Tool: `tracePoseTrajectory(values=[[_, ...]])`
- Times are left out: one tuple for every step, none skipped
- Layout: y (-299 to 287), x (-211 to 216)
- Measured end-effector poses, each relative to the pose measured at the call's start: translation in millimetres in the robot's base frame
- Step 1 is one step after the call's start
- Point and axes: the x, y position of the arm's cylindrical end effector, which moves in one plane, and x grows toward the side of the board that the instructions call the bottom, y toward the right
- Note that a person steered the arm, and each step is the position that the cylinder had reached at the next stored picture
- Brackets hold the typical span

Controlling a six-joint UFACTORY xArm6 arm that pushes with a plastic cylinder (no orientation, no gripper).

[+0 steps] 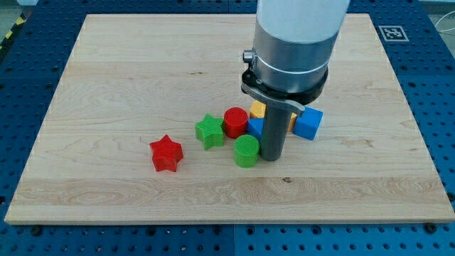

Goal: Push the green circle a bit up

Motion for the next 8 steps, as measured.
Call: tracePoseTrajectory(values=[[1, -5], [16, -3], [37, 15], [39, 38], [25, 43], [5, 43], [-11, 43], [-20, 39]])
